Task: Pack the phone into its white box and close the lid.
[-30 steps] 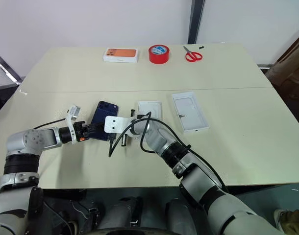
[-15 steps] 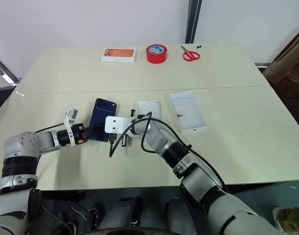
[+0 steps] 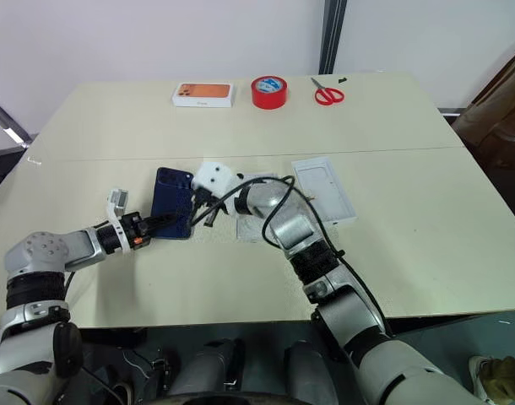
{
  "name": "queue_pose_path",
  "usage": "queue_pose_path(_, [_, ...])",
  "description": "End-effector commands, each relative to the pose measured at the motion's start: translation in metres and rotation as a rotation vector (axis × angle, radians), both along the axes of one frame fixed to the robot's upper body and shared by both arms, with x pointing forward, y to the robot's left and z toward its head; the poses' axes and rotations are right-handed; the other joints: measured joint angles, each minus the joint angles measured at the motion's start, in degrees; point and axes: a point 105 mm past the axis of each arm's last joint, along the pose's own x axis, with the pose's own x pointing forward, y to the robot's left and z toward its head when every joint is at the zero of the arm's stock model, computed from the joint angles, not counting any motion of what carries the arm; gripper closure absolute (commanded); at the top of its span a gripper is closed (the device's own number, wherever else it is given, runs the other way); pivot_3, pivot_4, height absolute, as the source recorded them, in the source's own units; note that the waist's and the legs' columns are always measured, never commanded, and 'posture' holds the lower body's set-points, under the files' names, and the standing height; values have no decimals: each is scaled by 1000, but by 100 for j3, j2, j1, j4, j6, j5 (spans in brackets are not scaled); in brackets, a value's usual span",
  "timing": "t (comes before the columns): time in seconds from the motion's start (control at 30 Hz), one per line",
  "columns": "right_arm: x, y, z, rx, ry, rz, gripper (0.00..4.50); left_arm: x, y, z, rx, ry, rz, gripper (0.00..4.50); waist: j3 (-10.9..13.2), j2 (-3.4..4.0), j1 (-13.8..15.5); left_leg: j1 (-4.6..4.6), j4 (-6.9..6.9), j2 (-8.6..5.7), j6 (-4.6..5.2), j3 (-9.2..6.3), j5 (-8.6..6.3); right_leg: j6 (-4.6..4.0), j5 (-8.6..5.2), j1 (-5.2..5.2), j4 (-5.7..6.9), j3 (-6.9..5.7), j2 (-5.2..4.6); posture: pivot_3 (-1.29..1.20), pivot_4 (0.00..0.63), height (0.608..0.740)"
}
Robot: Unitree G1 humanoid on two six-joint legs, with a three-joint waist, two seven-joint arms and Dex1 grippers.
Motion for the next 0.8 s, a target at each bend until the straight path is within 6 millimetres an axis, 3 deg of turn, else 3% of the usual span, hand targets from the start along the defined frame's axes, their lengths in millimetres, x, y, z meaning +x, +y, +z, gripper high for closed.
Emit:
queue_pose_path(0.03, [-14,-18,12,40,-23,79,2636,3,1,21,-39,-103,14,4500,1,-1,20,-2,0,0,0,0,0,0,0,-1,-3,0,0,0,150,734])
queue_pose_path(0.13, [-28,-47,-7,-88,-57,161,1182,3,-5,33,-43,-190,16,4500,6,-6,40,-13,5,-2,0,0,-1,0,0,-3,-10,-1,-2,0,150,734])
queue_pose_path(0.27, [-37,-87,-29,-236,-98,193,1182,1,-13,44,-67,-239,9,4500,14,-15,15,-52,15,0,1,1,0,0,0,-14,-4,-1,-1,0,150,734])
queue_pose_path(0.37, [-40,-106,-37,-275,-114,193,1182,0,-18,39,-20,-233,-5,4500,17,-18,-29,-59,12,4,-6,4,4,0,0,-25,-2,1,1,0,150,734])
queue_pose_path(0.5, [-47,-118,-48,-309,-110,212,1182,-2,-25,40,-24,-224,-24,4500,22,-23,-3,-59,13,8,-10,5,6,0,0,-25,-2,1,4,0,150,734])
queue_pose_path(0.67, [-45,-117,-51,-298,-121,200,1182,-1,-32,38,-49,-202,-31,4500,27,-30,42,-62,22,6,-10,5,6,0,0,-20,-5,1,2,0,150,734])
queue_pose_path(0.8, [-43,-118,-59,-326,-130,184,2493,-3,-37,36,-51,-192,-41,4500,32,-39,39,-62,25,6,-21,4,13,0,0,-19,-5,0,2,0,150,734])
